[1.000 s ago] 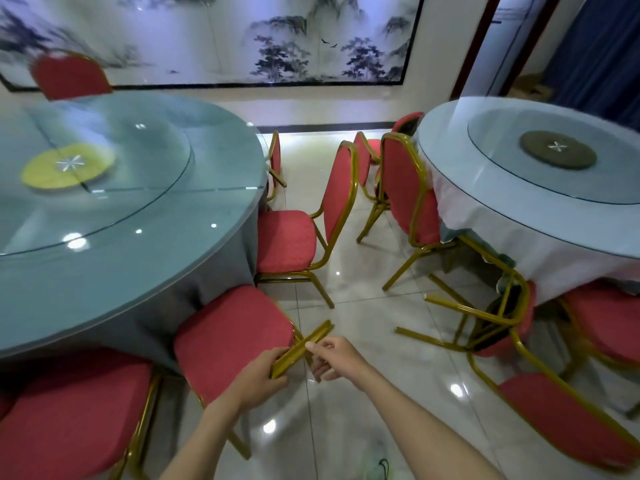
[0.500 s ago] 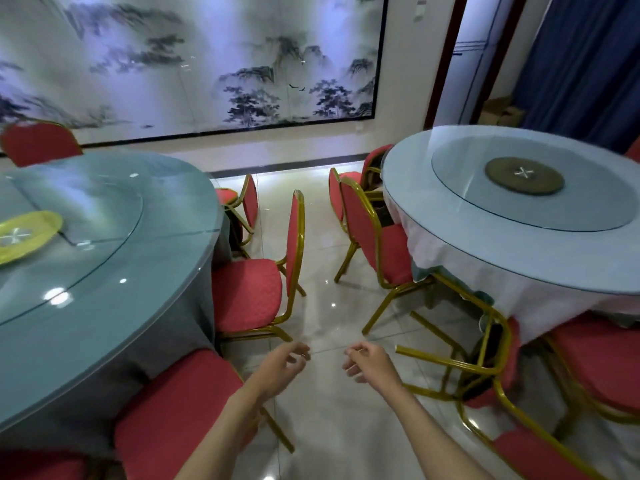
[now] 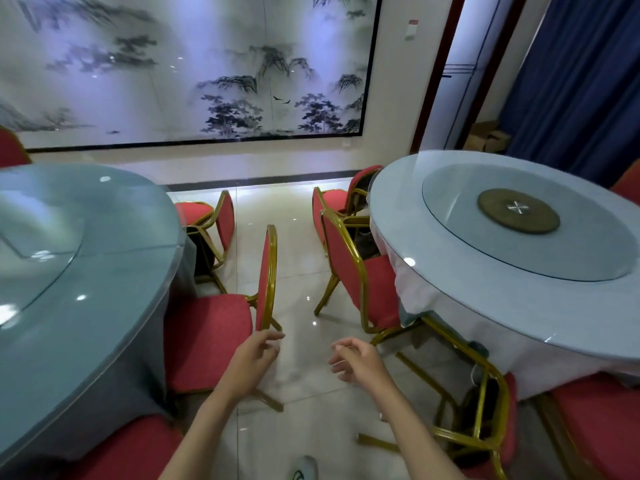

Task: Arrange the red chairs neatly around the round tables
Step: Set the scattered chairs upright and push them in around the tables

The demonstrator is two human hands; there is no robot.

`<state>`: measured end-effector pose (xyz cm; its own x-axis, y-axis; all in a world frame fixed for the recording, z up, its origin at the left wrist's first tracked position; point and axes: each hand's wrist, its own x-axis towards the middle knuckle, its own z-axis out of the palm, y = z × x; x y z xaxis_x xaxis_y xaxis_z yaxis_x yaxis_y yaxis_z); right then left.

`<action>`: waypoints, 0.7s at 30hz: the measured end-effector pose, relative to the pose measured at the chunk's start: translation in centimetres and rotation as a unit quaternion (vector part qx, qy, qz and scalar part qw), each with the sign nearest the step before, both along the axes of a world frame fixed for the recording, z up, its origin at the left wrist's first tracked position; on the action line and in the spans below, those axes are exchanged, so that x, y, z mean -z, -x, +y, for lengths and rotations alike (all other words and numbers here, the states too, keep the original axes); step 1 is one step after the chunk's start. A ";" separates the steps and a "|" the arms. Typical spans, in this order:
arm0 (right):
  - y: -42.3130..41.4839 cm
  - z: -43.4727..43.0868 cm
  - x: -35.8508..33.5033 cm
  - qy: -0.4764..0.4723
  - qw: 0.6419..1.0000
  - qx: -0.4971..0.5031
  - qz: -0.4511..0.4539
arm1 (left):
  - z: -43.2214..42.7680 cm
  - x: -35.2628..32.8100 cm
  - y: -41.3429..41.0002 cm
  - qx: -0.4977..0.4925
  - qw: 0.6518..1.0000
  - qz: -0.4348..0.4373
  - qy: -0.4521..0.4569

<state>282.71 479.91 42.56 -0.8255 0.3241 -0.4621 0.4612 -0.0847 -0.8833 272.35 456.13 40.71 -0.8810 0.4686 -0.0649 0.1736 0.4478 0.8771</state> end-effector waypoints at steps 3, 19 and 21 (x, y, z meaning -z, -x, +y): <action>5.1 1.7 0.0 -0.006 1.000 0.001 -0.016 | 1.5 -0.7 5.8 -0.030 0.999 0.005 -0.015; 32.9 8.9 -1.2 -0.027 0.998 -0.064 -0.010 | 10.3 0.0 28.0 -0.092 0.994 -0.008 -0.058; 36.5 10.2 -0.9 -0.024 0.997 -0.072 0.002 | 12.1 -0.1 30.8 -0.099 0.994 -0.009 -0.050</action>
<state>246.19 490.10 43.44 -0.8667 0.2236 -0.4459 0.4623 0.0244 -0.8864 241.54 468.21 40.80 -0.9555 0.2918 -0.0434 0.0747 0.3816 0.9213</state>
